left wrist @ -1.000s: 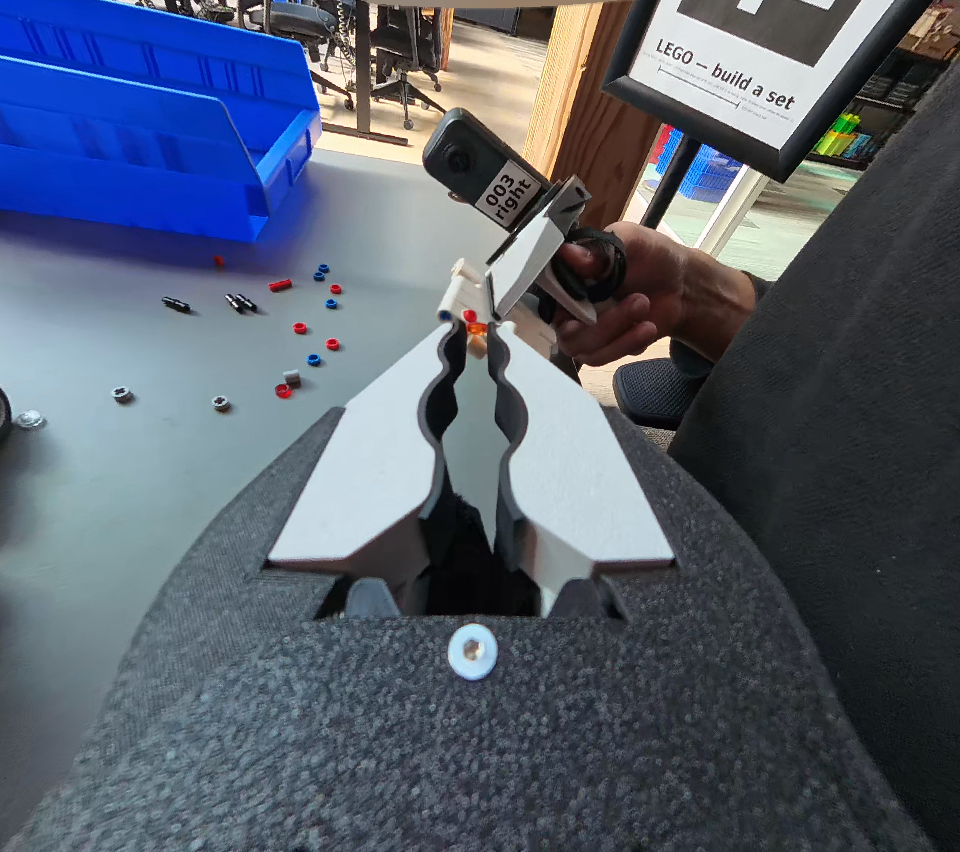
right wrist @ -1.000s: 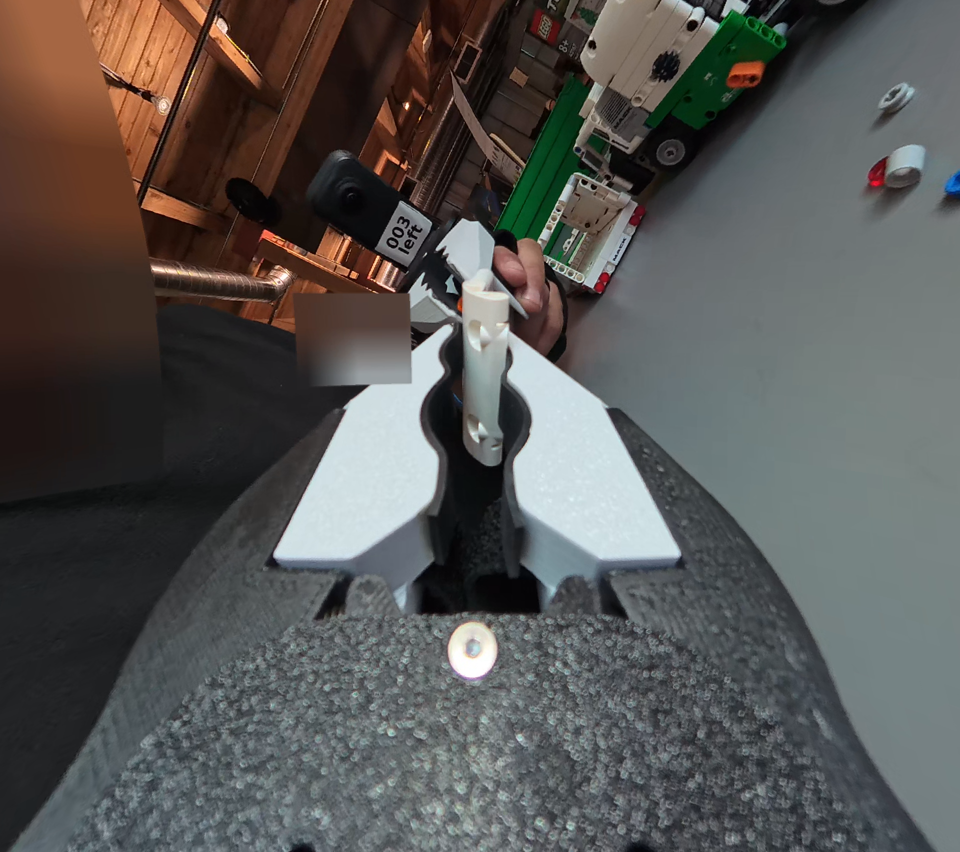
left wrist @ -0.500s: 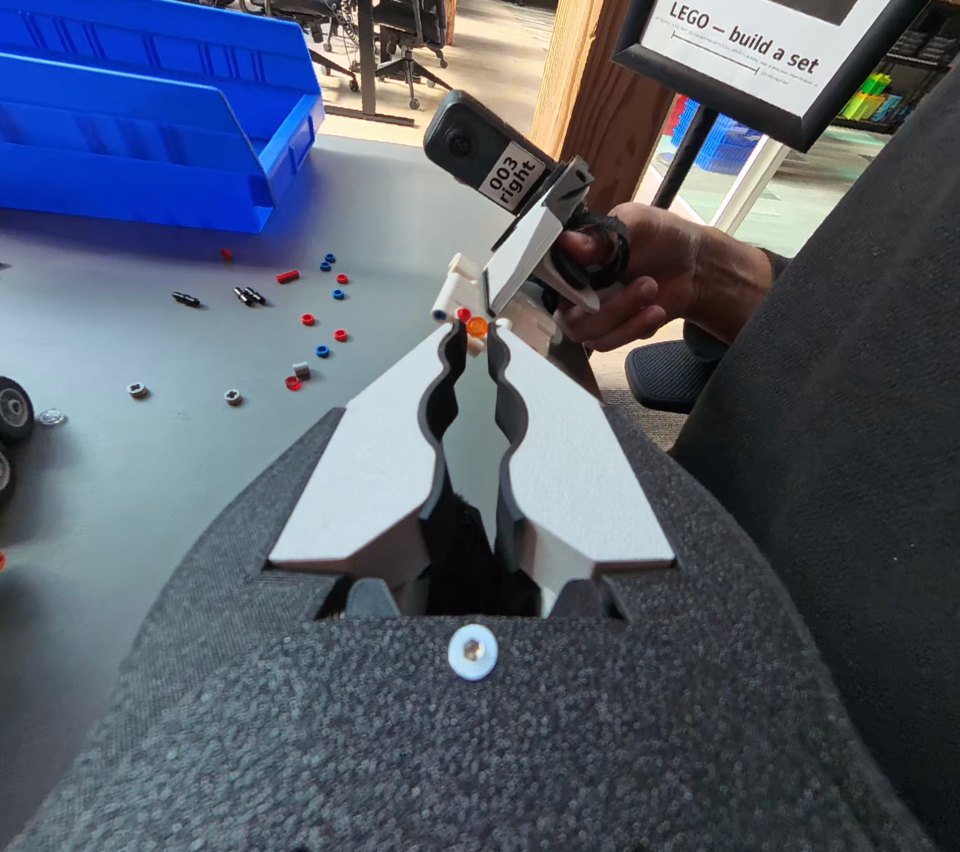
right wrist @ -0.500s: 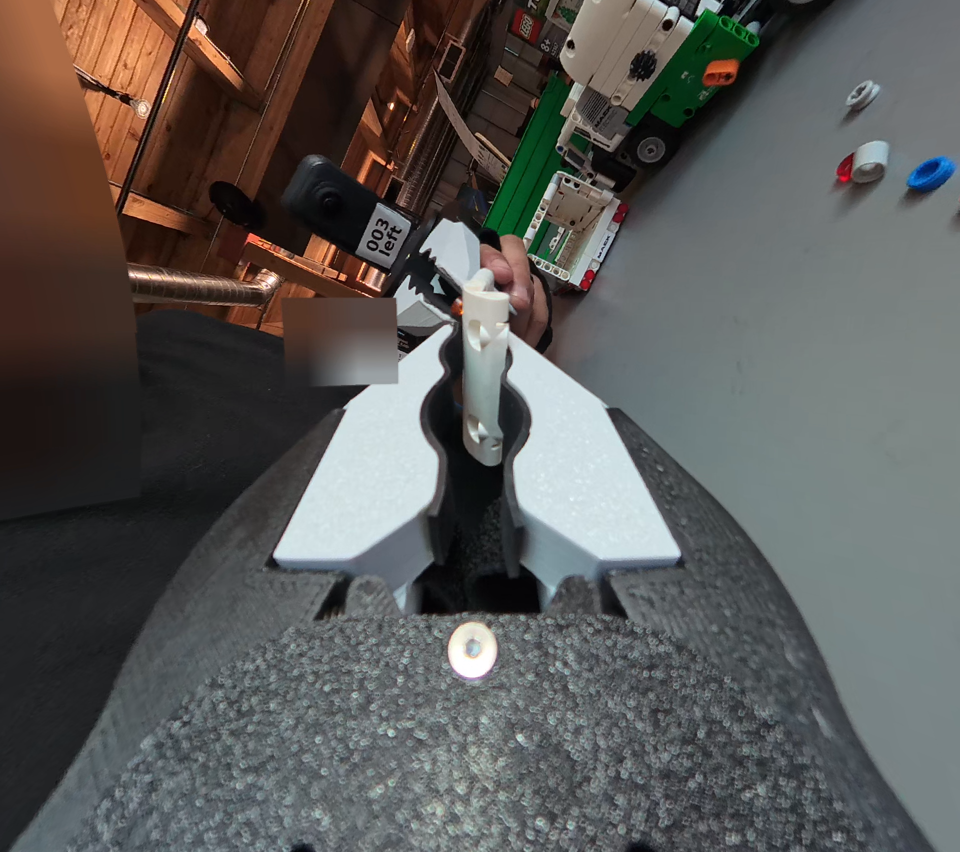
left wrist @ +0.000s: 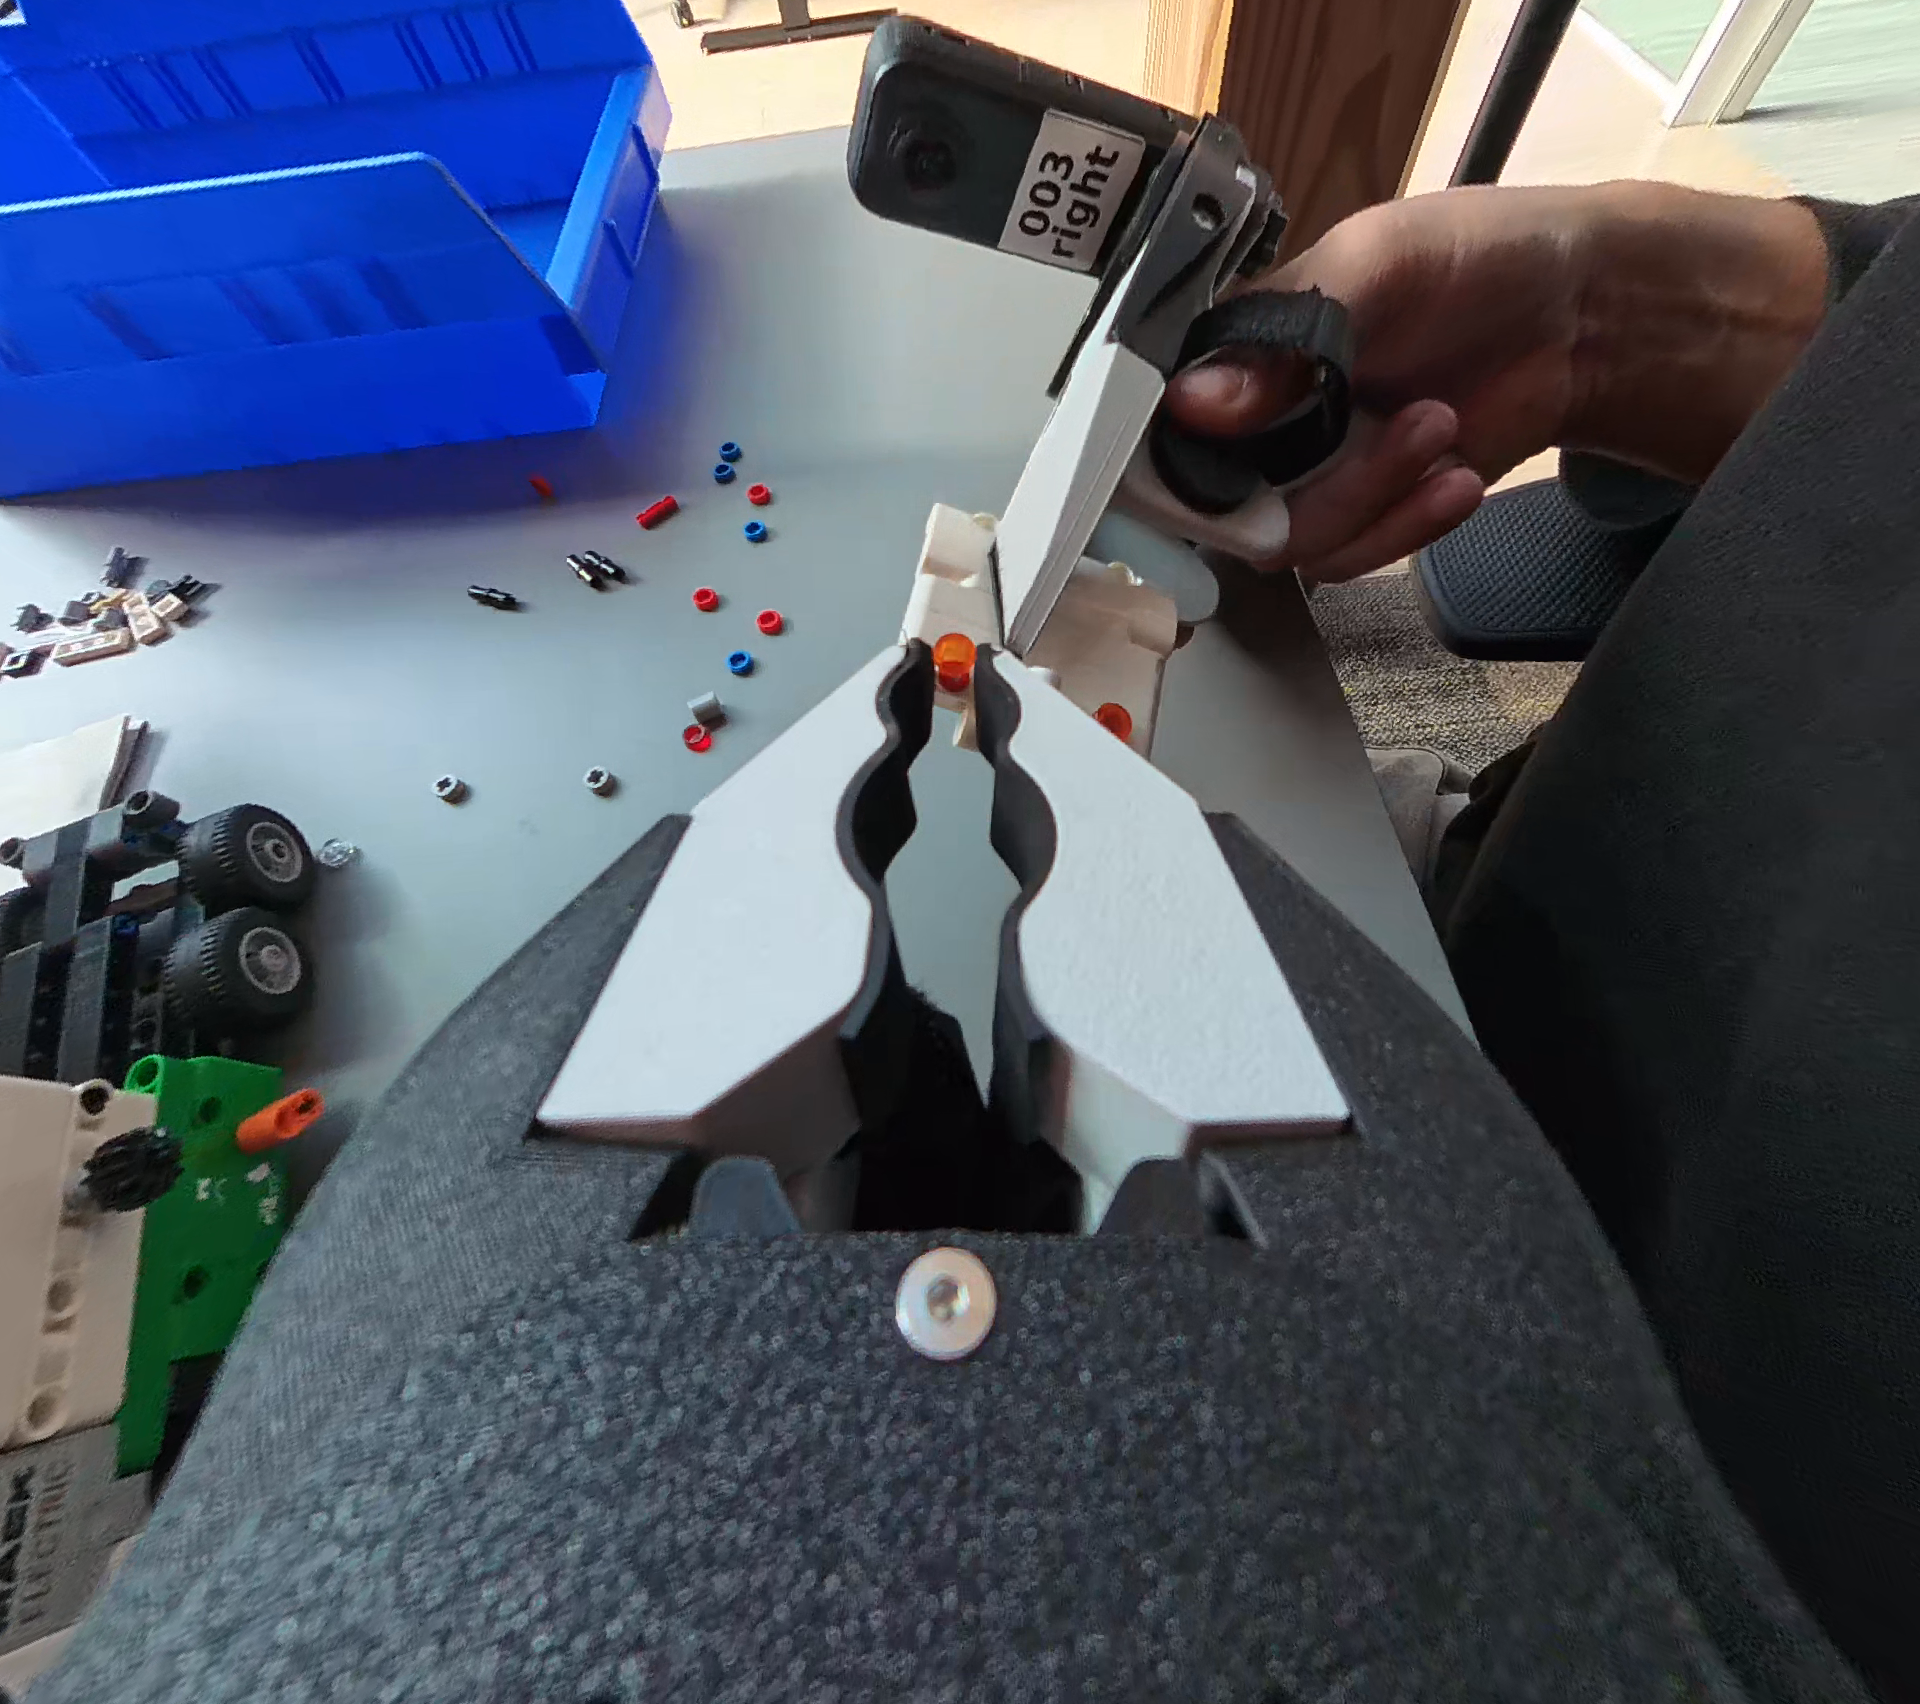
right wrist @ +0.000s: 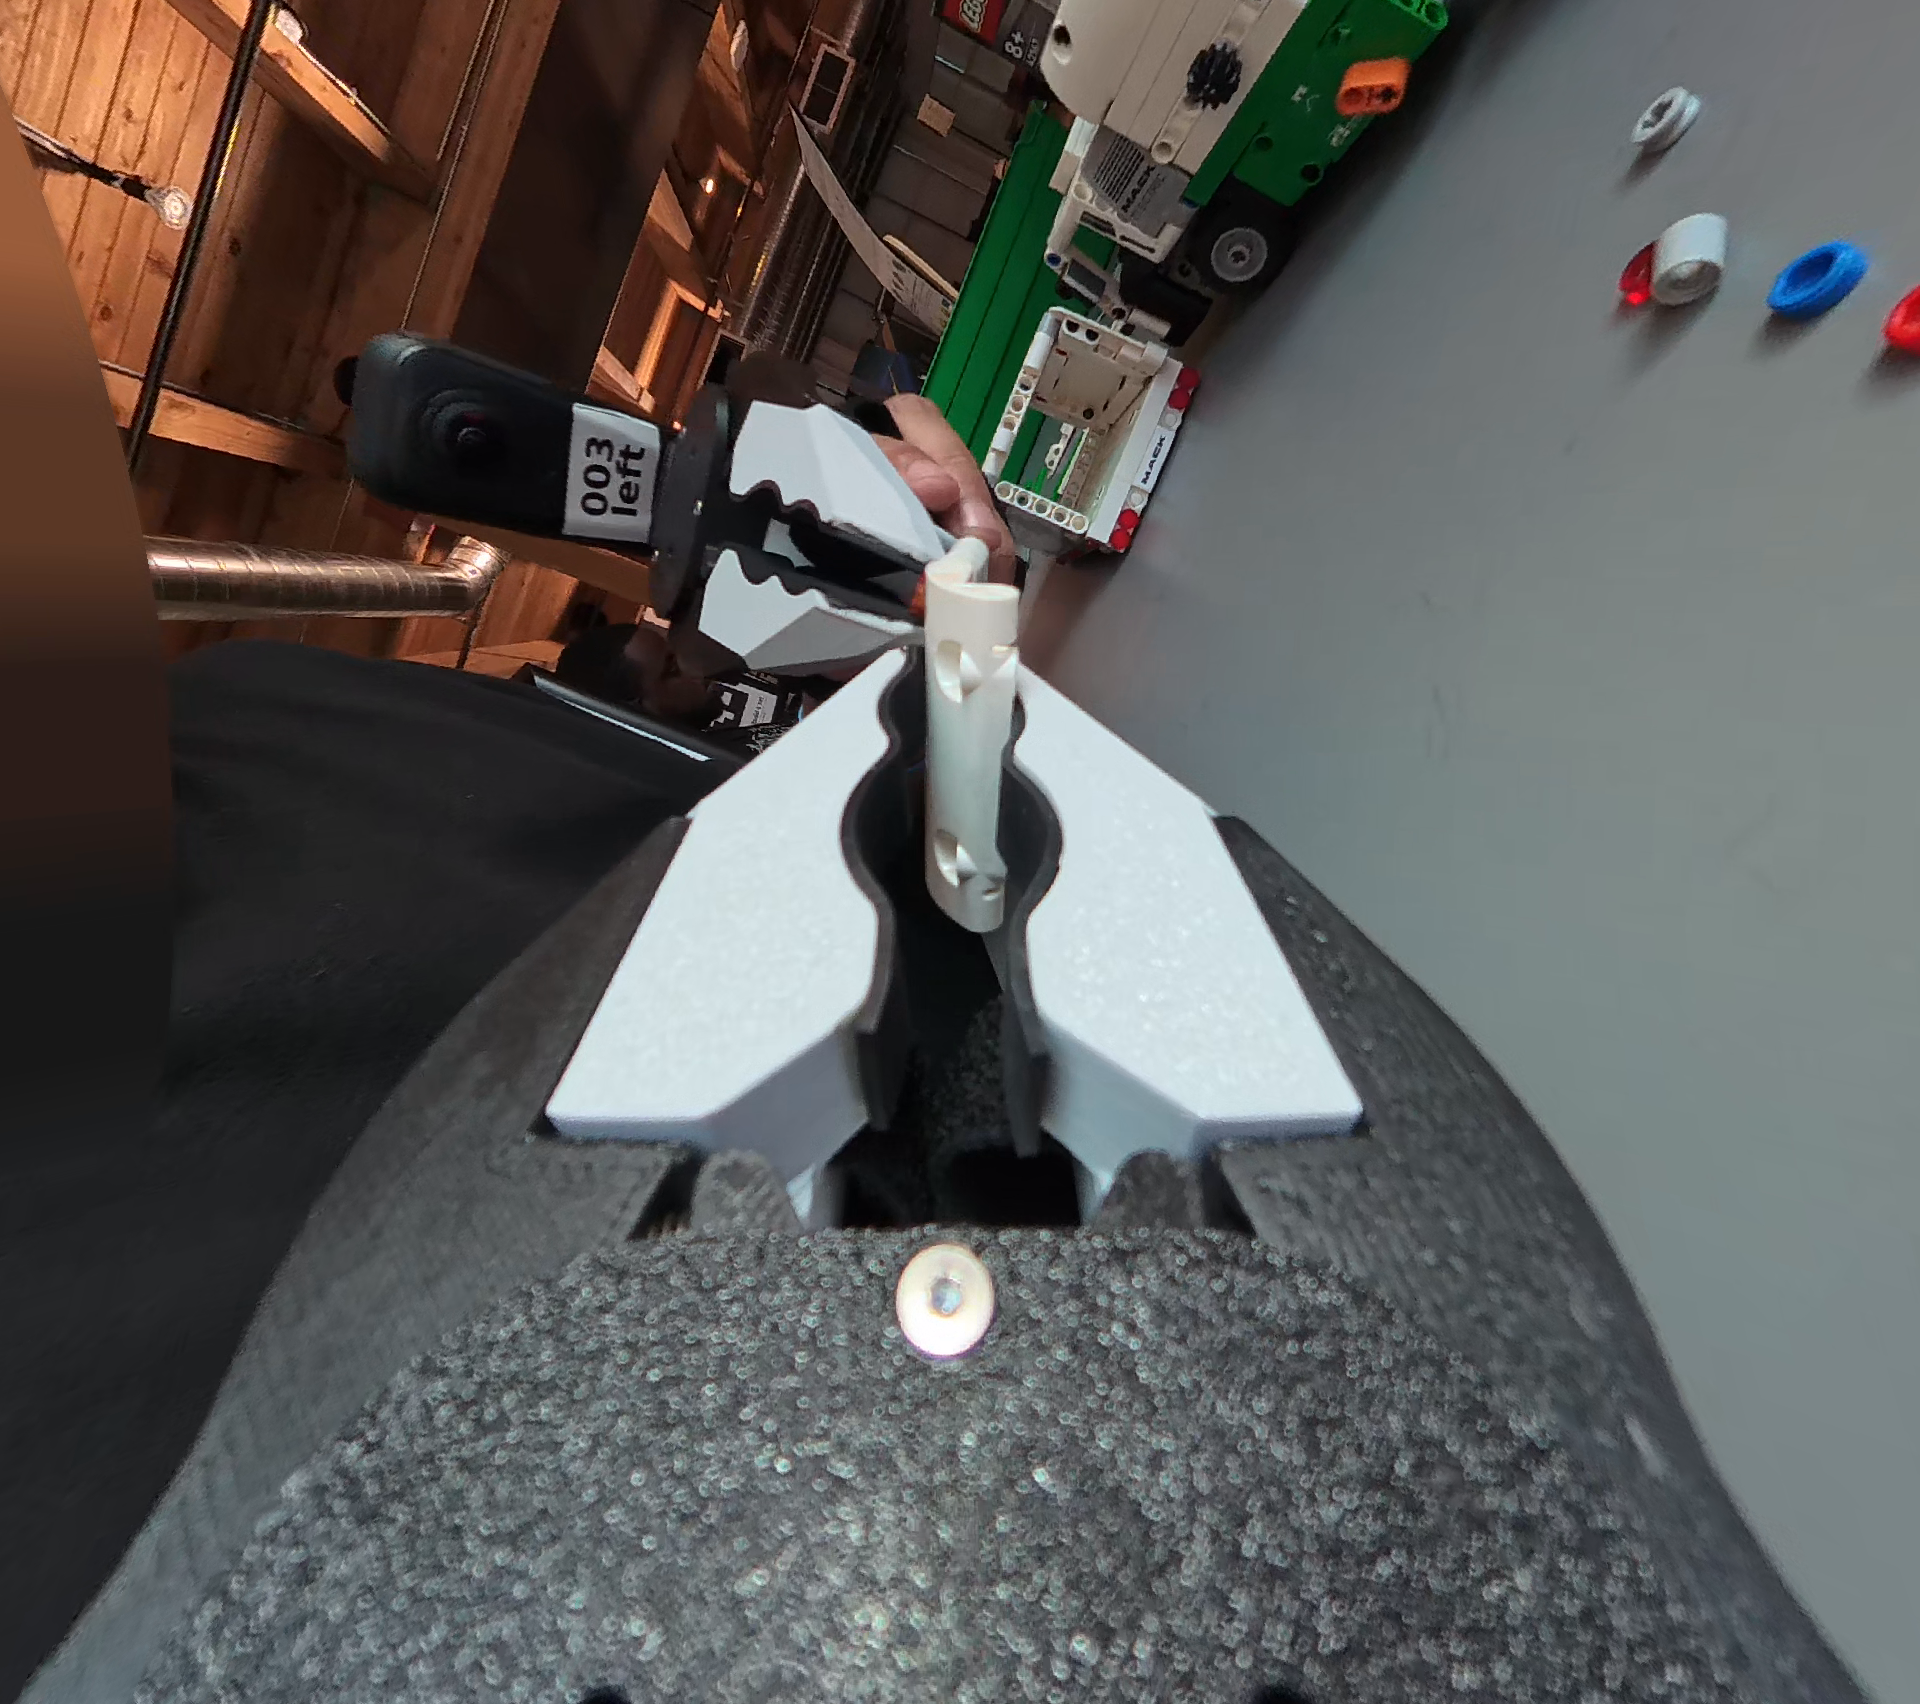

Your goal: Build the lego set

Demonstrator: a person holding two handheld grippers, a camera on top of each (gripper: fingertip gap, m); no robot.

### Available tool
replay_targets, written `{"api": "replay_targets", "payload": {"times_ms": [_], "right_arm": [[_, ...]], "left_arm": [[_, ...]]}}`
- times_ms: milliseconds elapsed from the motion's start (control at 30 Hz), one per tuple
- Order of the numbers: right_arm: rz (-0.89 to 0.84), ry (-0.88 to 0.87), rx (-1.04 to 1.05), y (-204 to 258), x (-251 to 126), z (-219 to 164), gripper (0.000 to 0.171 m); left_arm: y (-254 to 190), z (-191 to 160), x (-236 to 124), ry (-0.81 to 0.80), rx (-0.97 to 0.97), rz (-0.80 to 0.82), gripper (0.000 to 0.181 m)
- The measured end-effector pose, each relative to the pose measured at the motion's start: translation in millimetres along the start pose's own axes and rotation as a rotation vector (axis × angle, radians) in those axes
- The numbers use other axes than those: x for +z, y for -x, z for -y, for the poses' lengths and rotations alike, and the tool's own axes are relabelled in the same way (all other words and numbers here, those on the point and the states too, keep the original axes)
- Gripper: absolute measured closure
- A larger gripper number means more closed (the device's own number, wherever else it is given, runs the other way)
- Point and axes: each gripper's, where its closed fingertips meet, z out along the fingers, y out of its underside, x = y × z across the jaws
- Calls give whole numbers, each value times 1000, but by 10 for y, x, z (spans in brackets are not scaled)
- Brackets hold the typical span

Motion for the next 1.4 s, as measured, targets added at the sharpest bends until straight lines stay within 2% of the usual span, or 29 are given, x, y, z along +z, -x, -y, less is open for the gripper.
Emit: {"api": "replay_targets", "payload": {"times_ms": [300,833,1400], "right_arm": [[28,-62,119,2,22,52,163],[82,-42,185,10,41,112,163],[157,-70,217,85,-20,177,164]], "left_arm": [[55,-24,-26,104,32,4,176],[114,-6,-29,198,46,-34,176],[136,116,13,224,74,-47,175]]}}
